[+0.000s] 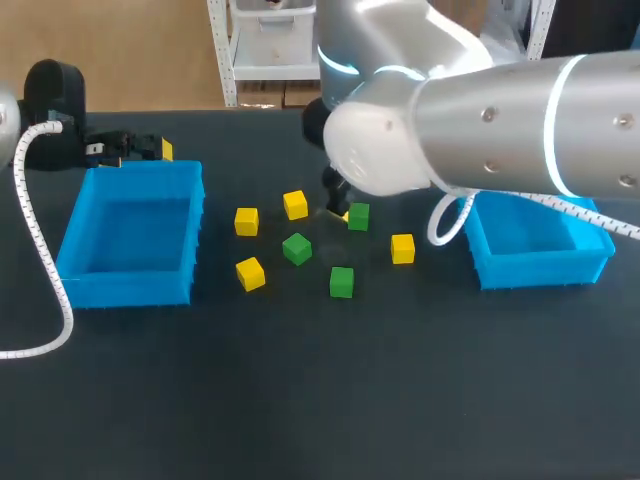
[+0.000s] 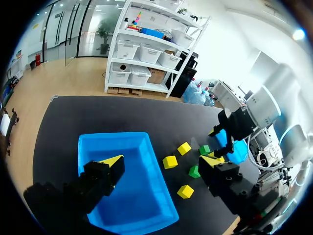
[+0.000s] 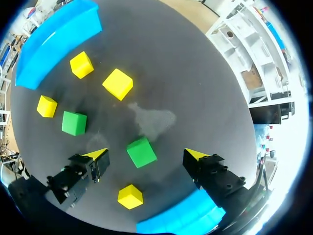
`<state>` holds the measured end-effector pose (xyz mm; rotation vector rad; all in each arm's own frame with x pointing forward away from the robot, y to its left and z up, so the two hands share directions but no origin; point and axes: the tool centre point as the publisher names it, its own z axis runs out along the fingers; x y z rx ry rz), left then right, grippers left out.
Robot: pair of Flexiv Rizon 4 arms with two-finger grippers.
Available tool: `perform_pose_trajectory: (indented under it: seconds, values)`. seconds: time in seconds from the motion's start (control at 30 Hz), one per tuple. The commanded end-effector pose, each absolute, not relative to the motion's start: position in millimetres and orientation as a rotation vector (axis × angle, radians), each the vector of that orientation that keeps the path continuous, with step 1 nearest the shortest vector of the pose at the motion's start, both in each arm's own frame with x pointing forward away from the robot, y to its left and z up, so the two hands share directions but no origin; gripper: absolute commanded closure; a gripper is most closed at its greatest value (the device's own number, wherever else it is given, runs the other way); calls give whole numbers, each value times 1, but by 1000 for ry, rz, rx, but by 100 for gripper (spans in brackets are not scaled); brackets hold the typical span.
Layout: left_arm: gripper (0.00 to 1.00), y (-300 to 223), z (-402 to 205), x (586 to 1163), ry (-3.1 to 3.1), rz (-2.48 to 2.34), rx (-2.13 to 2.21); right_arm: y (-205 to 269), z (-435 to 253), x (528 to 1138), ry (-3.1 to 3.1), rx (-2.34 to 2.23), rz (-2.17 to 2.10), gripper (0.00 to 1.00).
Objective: Put the green cubes in the right bin and the yellow cubes in the left bin.
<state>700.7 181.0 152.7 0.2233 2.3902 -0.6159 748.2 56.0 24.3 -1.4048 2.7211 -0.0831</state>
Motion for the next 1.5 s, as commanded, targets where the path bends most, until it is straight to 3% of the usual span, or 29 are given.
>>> perform_pose_trajectory:
  seconds: [0.03,0.6,0.63,0.67,0.7,0.77,0.8,0.83,0.93,1.03,1.17,1.27,1.3,1.5]
  values:
    - [0,183,151,700,2382,-626,228,58,16,760,2741,-1423,-80,0]
    - [0,183,151,700,2382,-626,228,52,0,754,2772,-1416,-67,0]
    - [0,183,151,700,2382,-626,228,51,-1,753,2775,-1413,-67,3]
    - [0,183,151,700,2382,-626,228,50,-2,751,2780,-1411,-65,15]
    - [0,183,151,700,2382,-626,228,48,-2,749,2784,-1407,-63,15]
    - [0,183,151,700,2382,-626,228,45,-4,746,2792,-1399,-61,6]
    - [0,183,151,700,2382,-626,228,44,-4,745,2794,-1392,-57,25]
    - [0,183,151,700,2382,-626,228,43,-5,744,2798,-1389,-56,54]
    - [0,183,151,700,2382,-626,228,42,-6,742,2802,-1386,-59,65]
    - [0,183,151,700,2382,-626,228,42,-6,741,2802,-1384,-61,63]
    - [0,183,151,700,2382,-626,228,44,-7,739,2801,-1383,-62,69]
    - [0,183,151,700,2382,-626,228,46,-7,738,2800,-1386,-66,85]
    - [0,183,151,700,2382,-626,228,46,-7,738,2801,-1387,-70,100]
    - [0,183,151,700,2382,-626,228,41,6,740,2801,-1347,-105,100]
